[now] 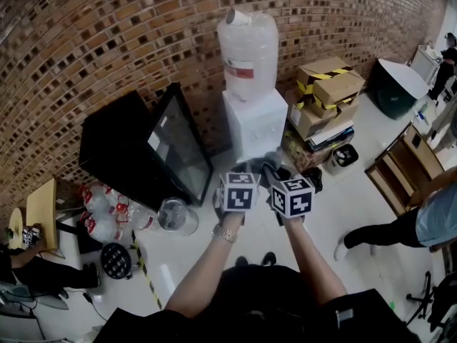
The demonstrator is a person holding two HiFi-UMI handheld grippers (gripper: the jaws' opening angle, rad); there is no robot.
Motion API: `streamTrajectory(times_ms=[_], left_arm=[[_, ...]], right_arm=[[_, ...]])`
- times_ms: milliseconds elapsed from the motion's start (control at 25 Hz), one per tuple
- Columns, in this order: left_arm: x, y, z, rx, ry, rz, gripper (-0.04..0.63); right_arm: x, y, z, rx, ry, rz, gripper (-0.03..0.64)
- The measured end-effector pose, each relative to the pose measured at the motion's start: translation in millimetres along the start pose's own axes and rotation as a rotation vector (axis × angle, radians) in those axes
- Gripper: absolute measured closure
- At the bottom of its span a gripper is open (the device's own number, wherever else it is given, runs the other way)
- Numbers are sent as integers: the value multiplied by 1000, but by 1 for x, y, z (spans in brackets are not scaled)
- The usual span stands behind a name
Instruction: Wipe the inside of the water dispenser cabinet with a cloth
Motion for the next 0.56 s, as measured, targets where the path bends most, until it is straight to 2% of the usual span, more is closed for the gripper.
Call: streamTrajectory(times_ms=[560], left_arm=[[10,2,-1,7,-7,-1,594]], right_arm=[[2,7,3,6,-3,-26,588]])
Point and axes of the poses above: the fingertips, and each gripper's own axes: y backward along the fingers, x to its right, z out of its underside, the point moved 5 cm from there along y, backward along the fingers, and after that the axes turned 2 degrees about -x, right-handed, at the moved point
